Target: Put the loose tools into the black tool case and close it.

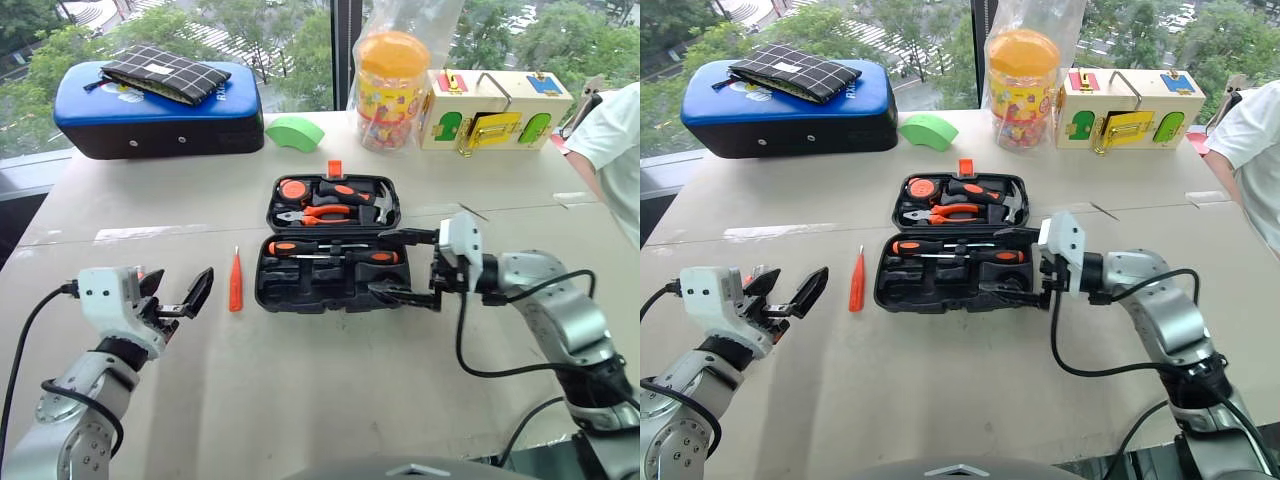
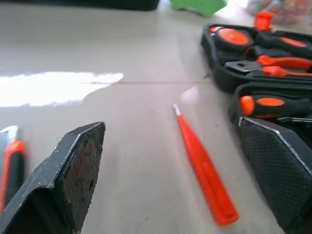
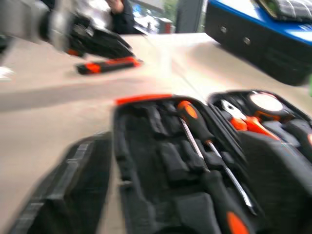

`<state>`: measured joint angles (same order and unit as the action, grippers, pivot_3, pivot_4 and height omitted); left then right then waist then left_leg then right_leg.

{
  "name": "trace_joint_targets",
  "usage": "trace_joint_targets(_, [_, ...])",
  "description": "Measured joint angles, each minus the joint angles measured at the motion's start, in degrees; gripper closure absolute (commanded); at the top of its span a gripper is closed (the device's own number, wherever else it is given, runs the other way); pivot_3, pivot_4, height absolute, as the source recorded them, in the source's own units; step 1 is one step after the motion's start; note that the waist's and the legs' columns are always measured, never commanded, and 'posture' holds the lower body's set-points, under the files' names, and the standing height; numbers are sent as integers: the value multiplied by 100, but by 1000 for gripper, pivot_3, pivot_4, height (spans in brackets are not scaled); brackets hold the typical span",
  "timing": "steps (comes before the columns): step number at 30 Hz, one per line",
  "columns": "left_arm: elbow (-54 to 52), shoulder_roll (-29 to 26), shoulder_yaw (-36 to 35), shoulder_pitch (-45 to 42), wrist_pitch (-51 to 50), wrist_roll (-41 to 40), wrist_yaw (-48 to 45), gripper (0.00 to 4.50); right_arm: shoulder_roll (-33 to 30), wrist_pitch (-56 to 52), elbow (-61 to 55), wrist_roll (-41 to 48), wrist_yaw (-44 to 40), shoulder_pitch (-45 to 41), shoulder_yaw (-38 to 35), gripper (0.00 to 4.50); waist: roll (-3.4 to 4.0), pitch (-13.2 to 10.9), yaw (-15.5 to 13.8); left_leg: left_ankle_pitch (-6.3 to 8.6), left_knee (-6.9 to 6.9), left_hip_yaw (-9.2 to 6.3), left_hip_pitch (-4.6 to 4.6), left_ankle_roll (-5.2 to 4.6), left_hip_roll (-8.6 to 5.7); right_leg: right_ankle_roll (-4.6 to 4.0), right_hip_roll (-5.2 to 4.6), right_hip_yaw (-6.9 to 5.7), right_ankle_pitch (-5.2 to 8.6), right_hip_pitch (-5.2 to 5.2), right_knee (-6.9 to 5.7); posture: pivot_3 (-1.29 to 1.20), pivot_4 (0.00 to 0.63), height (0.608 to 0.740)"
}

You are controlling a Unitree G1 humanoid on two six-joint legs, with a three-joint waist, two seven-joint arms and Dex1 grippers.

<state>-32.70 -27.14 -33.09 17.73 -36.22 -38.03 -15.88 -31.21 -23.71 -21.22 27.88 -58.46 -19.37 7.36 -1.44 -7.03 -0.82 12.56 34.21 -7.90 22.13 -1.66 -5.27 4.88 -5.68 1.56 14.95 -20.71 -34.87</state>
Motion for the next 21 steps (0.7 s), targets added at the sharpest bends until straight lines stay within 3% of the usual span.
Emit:
trace_joint_targets(11, [337, -5, -336, 15, -285, -28, 315, 0, -246, -234, -377, 349, 133, 278, -175, 55, -8, -3, -12, 0, 2, 2, 4, 0, -2, -18, -19, -2, 11, 0, 2, 0, 150, 740])
trace_joint_targets(21, [316, 157, 666, -580, -920, 106, 774, 0, -479, -232, -505, 373, 123, 376, -215, 55, -11, -5, -19, 0, 3, -2, 6, 0, -3, 3, -19, -6, -1, 0, 2, 0, 150, 740])
